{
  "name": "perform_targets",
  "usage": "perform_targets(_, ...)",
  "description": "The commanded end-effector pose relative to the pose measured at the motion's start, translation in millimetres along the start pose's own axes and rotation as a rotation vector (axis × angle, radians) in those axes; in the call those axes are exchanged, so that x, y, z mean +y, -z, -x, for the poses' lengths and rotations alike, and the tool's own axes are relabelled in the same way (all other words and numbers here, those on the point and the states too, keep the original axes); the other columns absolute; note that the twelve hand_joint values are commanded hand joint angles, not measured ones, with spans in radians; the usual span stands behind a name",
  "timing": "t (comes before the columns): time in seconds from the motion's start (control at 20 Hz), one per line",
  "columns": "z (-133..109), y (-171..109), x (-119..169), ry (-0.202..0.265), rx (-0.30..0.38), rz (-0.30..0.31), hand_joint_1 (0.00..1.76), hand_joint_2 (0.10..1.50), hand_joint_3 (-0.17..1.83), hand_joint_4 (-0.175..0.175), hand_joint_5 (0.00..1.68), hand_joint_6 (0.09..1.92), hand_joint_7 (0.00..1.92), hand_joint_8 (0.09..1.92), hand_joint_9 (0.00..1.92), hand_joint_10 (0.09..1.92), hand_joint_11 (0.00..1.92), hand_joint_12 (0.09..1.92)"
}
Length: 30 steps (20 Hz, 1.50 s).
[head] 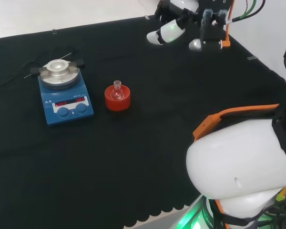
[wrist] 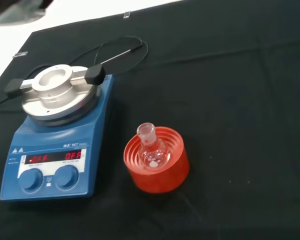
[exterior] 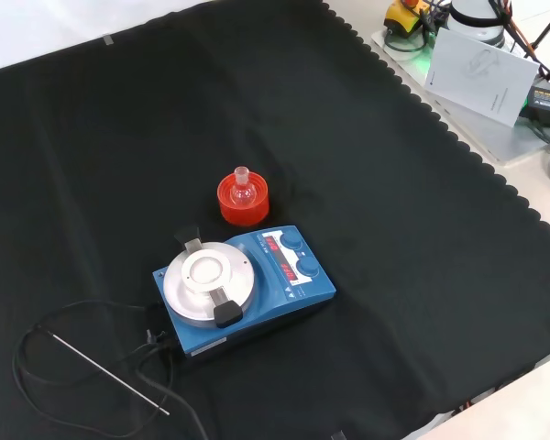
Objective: Pick up the round-bottom flask.
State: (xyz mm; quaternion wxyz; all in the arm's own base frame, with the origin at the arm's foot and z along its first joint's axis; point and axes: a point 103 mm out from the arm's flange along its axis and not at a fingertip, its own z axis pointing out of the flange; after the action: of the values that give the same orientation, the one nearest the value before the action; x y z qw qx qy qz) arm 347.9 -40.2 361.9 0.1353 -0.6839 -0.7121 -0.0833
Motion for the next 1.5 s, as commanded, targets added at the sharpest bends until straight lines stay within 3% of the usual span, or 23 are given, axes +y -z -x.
perform_targets(0.05,11,-21,19,0.007,0.099,-0.037,0.76,0.44,0.81,-0.163,0.23,0.85,0.42,0.99,0.43,0.99,0.19,1.50)
perform_targets(0.4,21,-40,34,0.050,0.182,-0.084,0.75,0.43,0.81,-0.162,0.22,0.89,0.38,0.99,0.35,0.99,0.09,1.52)
perform_targets(0.85,27,-56,46,0.031,0.271,-0.084,0.75,0.43,0.80,-0.162,0.21,0.89,0.37,0.99,0.38,1.00,0.10,1.53)
perform_targets(0.9,25,-56,48,0.061,0.352,-0.091,0.75,0.43,0.80,-0.162,0.21,0.89,0.37,0.99,0.38,1.00,0.10,1.53)
perform_targets(0.95,25,-58,50,0.057,0.366,-0.091,0.75,0.43,0.80,-0.162,0.21,0.89,0.37,0.99,0.39,1.00,0.10,1.53)
perform_targets(1.3,11,-78,68,0.035,0.308,-0.147,0.76,0.43,0.81,-0.161,0.20,0.89,0.37,0.99,0.38,1.00,0.10,1.53)
perform_targets(1.5,-2,-89,85,0.043,0.311,-0.180,0.77,0.43,0.81,-0.161,0.20,0.89,0.37,0.99,0.38,1.00,0.09,1.53)
